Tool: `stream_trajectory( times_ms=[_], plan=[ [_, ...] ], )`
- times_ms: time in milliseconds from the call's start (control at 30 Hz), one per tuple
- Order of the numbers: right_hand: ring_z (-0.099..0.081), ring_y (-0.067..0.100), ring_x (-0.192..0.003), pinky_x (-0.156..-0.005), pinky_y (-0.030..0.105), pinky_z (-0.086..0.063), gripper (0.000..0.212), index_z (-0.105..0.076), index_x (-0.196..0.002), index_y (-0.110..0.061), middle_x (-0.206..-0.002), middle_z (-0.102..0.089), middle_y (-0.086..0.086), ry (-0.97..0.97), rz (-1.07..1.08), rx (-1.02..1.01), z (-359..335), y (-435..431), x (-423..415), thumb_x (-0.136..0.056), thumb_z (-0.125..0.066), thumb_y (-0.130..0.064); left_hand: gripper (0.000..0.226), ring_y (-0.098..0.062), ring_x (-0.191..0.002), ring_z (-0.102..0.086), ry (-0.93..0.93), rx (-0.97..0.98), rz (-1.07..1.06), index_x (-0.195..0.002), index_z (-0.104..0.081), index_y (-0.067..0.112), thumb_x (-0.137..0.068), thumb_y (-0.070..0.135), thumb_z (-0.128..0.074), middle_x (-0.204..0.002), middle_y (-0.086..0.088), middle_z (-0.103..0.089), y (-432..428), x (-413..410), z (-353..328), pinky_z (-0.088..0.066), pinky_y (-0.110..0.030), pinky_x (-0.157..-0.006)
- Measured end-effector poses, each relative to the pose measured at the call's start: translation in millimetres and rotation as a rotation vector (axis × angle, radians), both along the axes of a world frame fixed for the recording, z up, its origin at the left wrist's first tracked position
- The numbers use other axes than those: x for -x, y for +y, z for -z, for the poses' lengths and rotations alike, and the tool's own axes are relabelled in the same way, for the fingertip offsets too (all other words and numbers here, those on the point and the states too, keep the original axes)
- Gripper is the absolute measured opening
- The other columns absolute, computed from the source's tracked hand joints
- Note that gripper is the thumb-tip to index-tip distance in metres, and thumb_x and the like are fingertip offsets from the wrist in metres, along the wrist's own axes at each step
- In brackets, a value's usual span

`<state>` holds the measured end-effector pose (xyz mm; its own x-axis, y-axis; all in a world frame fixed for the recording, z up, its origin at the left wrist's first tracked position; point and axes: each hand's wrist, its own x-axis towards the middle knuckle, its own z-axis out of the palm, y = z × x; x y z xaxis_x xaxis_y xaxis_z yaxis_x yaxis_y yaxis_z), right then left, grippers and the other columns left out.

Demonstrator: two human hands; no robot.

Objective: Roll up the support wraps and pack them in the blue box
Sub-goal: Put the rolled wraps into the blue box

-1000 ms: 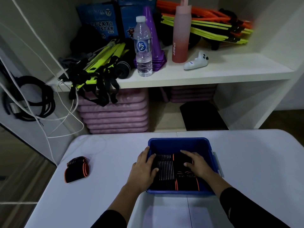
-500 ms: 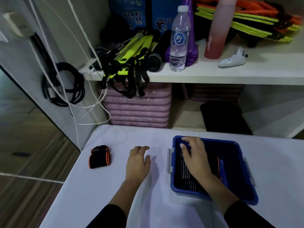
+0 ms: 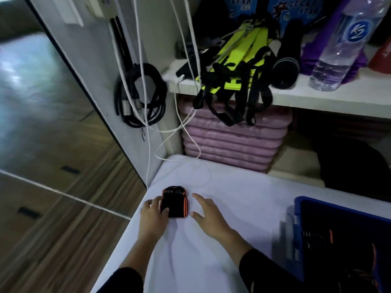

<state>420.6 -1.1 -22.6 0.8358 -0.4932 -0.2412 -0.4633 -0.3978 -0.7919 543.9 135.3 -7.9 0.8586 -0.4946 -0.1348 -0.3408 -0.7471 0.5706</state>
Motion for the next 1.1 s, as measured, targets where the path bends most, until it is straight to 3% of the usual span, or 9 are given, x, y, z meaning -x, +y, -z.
stream_trajectory(
  times_ms=[100, 233, 300, 433, 600, 700, 900, 1000, 1100],
  plan=[
    [-0.038, 0.021, -0.127, -0.107, 0.027, -0.028, 0.061, -0.031, -0.143, -0.027, -0.132, -0.046, 0.007, -0.034, -0.007, -0.012, 6.8, 6.2, -24.3, -0.089, -0.059, -0.026, 0.041, -0.030, -0.113, -0.049, 0.049, 0.019, 0.087, -0.126, -0.052, 0.016, -0.086, 0.025, -0.053, -0.122, -0.010, -0.058, 1.8, -17.0, 13.1, -0.039, -0.043, -0.098],
    [-0.036, 0.019, -0.131, -0.112, 0.033, -0.027, 0.063, -0.034, -0.141, -0.027, -0.140, -0.043, 0.003, -0.071, -0.040, -0.025, 21.3, 9.8, -47.9, -0.085, -0.063, -0.022, 0.054, -0.030, -0.113, -0.051, 0.154, 0.035, 0.133, -0.134, -0.042, 0.022, -0.083, 0.037, -0.043, -0.127, -0.006, -0.056, -3.1, -26.5, 24.7, -0.041, -0.048, -0.098],
    [-0.035, 0.019, -0.133, -0.113, 0.032, -0.027, 0.060, -0.037, -0.140, -0.026, -0.143, -0.040, 0.002, -0.067, -0.060, -0.021, 26.5, 10.8, -54.7, -0.085, -0.063, -0.021, 0.057, -0.029, -0.114, -0.049, 0.164, 0.028, 0.158, -0.137, -0.039, 0.025, -0.083, 0.043, -0.037, -0.131, -0.004, -0.055, -4.1, -26.7, 27.0, -0.040, -0.044, -0.098],
    [-0.035, 0.023, -0.126, -0.108, 0.029, -0.027, 0.049, -0.044, -0.133, -0.023, -0.135, -0.044, 0.005, -0.061, -0.039, -0.012, 29.9, 12.2, -58.0, -0.087, -0.060, -0.018, 0.050, -0.027, -0.114, -0.045, 0.088, 0.014, 0.191, -0.136, -0.040, 0.022, -0.090, 0.042, -0.037, -0.133, -0.004, -0.051, -3.5, -24.0, 26.7, -0.035, -0.034, -0.092],
    [-0.042, 0.019, -0.119, -0.097, 0.022, -0.032, 0.042, -0.049, -0.125, -0.019, -0.123, -0.049, 0.006, -0.078, -0.035, -0.031, 22.6, 11.3, -48.3, -0.085, -0.060, -0.011, 0.039, -0.023, -0.116, -0.044, 0.093, 0.065, 0.202, -0.133, -0.043, 0.020, -0.095, 0.023, -0.048, -0.129, -0.005, -0.048, -3.1, -12.5, 22.1, -0.036, -0.030, -0.091],
    [-0.042, 0.015, -0.114, -0.093, 0.018, -0.032, 0.039, -0.049, -0.122, -0.022, -0.119, -0.046, 0.004, -0.083, -0.019, -0.088, 12.9, 7.6, -30.2, -0.086, -0.059, -0.010, 0.039, -0.020, -0.118, -0.044, 0.105, 0.109, 0.233, -0.132, -0.043, 0.020, -0.094, 0.023, -0.050, -0.126, -0.003, -0.048, -5.9, 2.0, 15.6, -0.033, -0.024, -0.089],
    [-0.045, 0.011, -0.111, -0.099, 0.030, -0.041, 0.038, -0.047, -0.113, -0.042, -0.117, -0.045, -0.005, -0.160, 0.076, -0.095, -25.6, -21.8, 37.0, -0.086, -0.060, -0.018, 0.053, -0.008, -0.115, -0.049, 0.050, 0.245, 0.383, -0.138, -0.033, 0.026, -0.090, 0.045, -0.044, -0.130, 0.012, -0.049, -28.8, 48.5, -19.3, -0.041, -0.023, -0.092],
    [-0.045, 0.001, -0.107, -0.094, 0.023, -0.041, 0.037, -0.048, -0.111, -0.041, -0.116, -0.044, -0.004, -0.234, 0.124, -0.073, -60.0, -41.8, 79.5, -0.088, -0.059, -0.015, 0.055, -0.005, -0.121, -0.042, -0.008, 0.296, 0.479, -0.143, -0.026, 0.026, -0.093, 0.044, -0.043, -0.135, 0.016, -0.042, -49.4, 81.0, -43.2, -0.035, -0.020, -0.098],
    [-0.049, 0.010, -0.106, -0.092, 0.027, -0.045, 0.035, -0.049, -0.113, -0.035, -0.115, -0.047, 0.002, -0.280, 0.192, 0.018, -93.2, -65.4, 124.8, -0.087, -0.061, -0.016, 0.050, 0.000, -0.120, -0.036, -0.067, 0.366, 0.603, -0.141, -0.029, 0.026, -0.095, 0.040, -0.042, -0.133, 0.015, -0.040, -72.1, 117.2, -65.7, -0.030, -0.017, -0.100]
  ],
)
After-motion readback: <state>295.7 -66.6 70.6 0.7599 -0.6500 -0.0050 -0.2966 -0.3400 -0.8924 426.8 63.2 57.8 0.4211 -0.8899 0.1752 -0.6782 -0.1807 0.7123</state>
